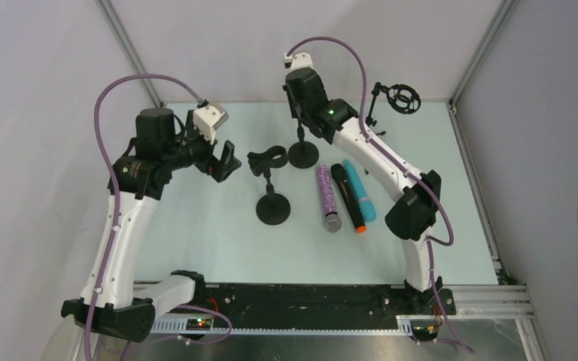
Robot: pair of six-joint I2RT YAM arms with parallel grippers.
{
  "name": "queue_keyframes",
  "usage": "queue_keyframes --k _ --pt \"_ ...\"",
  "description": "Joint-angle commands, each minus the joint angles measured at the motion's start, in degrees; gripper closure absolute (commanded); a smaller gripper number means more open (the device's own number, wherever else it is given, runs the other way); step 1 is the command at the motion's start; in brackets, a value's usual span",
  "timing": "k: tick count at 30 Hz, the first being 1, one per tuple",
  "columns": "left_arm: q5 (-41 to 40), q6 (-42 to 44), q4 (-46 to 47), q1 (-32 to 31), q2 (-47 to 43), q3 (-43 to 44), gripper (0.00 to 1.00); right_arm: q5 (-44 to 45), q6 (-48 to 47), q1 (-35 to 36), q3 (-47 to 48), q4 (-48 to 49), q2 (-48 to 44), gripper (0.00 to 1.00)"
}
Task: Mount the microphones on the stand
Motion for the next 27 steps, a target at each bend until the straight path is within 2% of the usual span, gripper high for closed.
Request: queue_keyframes --k 1,8,11,18,23,25,26,27 --pt "2.2 -0.4 1.0 0.4 -1.2 0.3 0.04 2.5 -2.2 2.7 -3.8 7.9 -9.5 1.00" --pt "3.7 -1.2 0.9 0.3 -1.9 0.8 0.04 5.0 -2.1 6.0 -14.1 10.3 -16.0 1.00" --pt "4.2 -1.1 0.9 0.4 -2.5 0.8 0.01 5.7 -0.6 6.8 -18.3 11.4 -19.8 1.00" --pt "6.7 0.2 1.0 0.4 -4.1 -0.2 0.00 6.1 1.8 7.7 -34.1 20.7 -27.3 1.00" --pt "9.9 2.2 0.9 0.3 -6.0 -1.7 0.00 4.9 3.5 7.4 -36.3 20.7 -27.4 1.00" --pt "11.1 3.1 0.8 0.4 -6.4 -2.5 0.00 3.8 4.6 7.0 -36.4 20.0 -27.3 0.90" --pt "11.9 3.8 0.8 0.3 -6.6 -3.1 0.00 3.3 4.9 6.9 -36.5 19.8 -27.4 0.71" --pt "12.3 4.1 0.9 0.3 -6.7 -3.4 0.00 2.6 5.3 6.8 -36.6 19.7 -27.6 0.60"
